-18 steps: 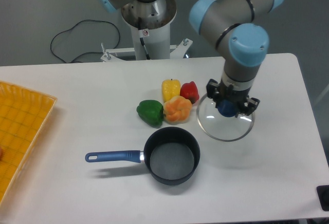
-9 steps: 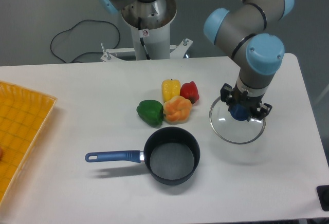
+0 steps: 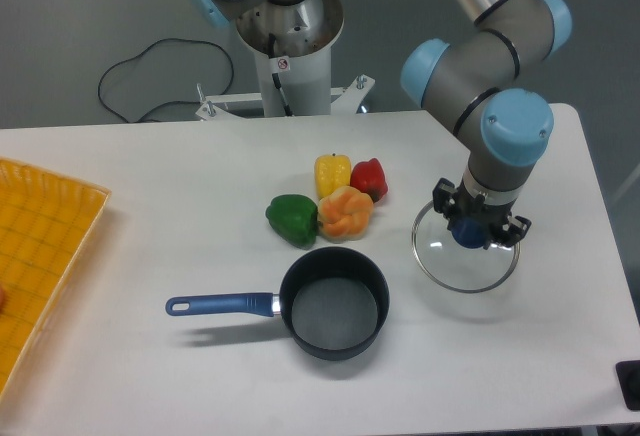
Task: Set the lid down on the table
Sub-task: 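Lower the held glass lid flat onto the table beside the saucepan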
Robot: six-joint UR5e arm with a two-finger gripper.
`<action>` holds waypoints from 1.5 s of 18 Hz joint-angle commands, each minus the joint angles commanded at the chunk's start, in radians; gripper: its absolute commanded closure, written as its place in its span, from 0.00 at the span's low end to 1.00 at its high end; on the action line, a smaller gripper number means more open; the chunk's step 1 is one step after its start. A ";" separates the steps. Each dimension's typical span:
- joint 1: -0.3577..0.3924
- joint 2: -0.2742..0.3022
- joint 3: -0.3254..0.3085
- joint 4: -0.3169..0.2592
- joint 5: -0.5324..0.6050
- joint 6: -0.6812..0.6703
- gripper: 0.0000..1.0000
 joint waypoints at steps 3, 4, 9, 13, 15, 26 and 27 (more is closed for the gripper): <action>0.000 -0.015 0.002 0.011 0.000 0.000 0.43; 0.000 -0.020 0.002 0.015 0.000 -0.002 0.43; -0.003 -0.035 0.002 0.022 -0.005 -0.005 0.43; -0.008 -0.046 0.002 0.025 -0.009 -0.031 0.43; -0.008 -0.048 0.002 0.023 -0.011 -0.034 0.43; -0.021 -0.069 0.002 0.048 -0.028 -0.055 0.43; -0.021 -0.069 0.002 0.049 -0.028 -0.058 0.43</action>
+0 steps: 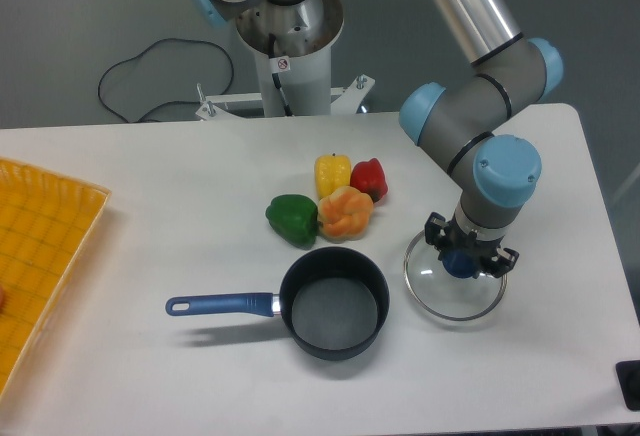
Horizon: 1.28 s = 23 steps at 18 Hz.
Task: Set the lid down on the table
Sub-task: 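Lower the held glass lid flat onto the table beside the saucepan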
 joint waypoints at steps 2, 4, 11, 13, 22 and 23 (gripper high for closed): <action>-0.002 -0.005 0.000 0.003 0.000 -0.003 0.43; -0.002 -0.006 0.000 0.005 -0.002 -0.017 0.43; -0.006 -0.014 -0.002 0.032 -0.003 -0.029 0.43; -0.009 -0.024 -0.002 0.043 -0.003 -0.041 0.43; -0.014 -0.029 -0.002 0.046 -0.003 -0.043 0.43; -0.015 -0.029 -0.002 0.046 -0.003 -0.046 0.42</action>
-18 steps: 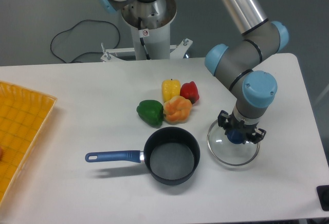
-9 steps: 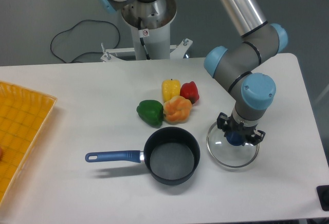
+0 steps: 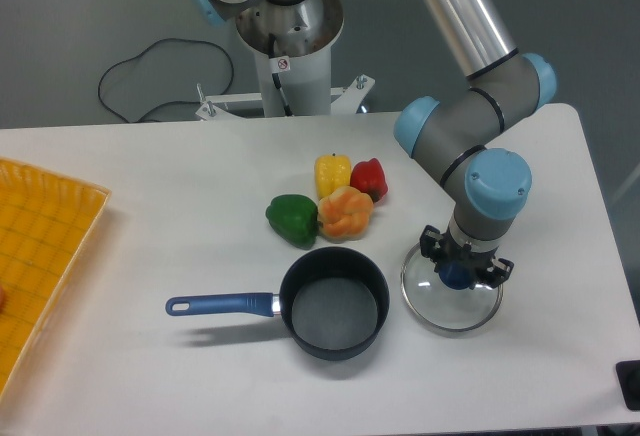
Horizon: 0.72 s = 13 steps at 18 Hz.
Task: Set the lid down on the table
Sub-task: 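Lower the held glass lid flat onto the table beside the saucepan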
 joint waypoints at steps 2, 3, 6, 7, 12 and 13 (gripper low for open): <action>0.000 -0.002 0.000 0.002 0.000 -0.009 0.42; 0.000 -0.003 0.000 0.002 0.000 -0.009 0.42; 0.000 -0.003 0.000 0.002 0.000 -0.011 0.42; 0.000 -0.003 0.000 0.002 0.000 -0.012 0.42; 0.000 -0.006 0.000 0.005 0.000 -0.021 0.42; 0.000 -0.008 0.000 0.012 0.000 -0.023 0.42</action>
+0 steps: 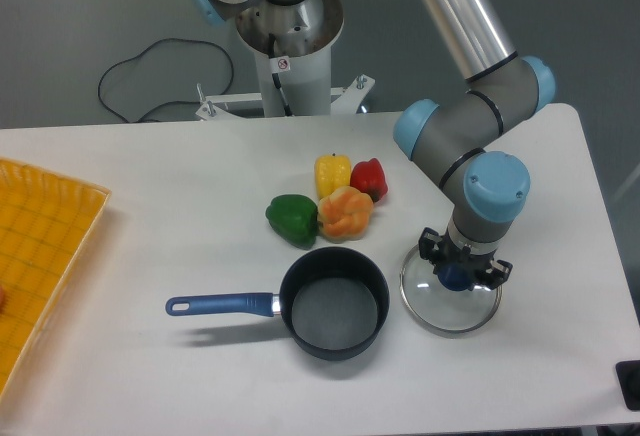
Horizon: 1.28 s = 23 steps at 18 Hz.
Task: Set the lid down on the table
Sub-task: 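Lower the held glass lid flat onto the table beside the saucepan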
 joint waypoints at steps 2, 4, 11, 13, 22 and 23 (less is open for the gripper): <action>-0.009 -0.006 0.000 0.012 0.000 -0.003 0.42; -0.009 -0.006 0.000 0.012 0.000 -0.009 0.42; -0.011 -0.008 0.000 0.014 0.000 -0.009 0.42; -0.011 -0.012 0.000 0.018 0.000 -0.011 0.42; -0.012 -0.015 0.000 0.028 0.000 -0.009 0.30; -0.012 -0.015 0.000 0.028 0.000 -0.009 0.27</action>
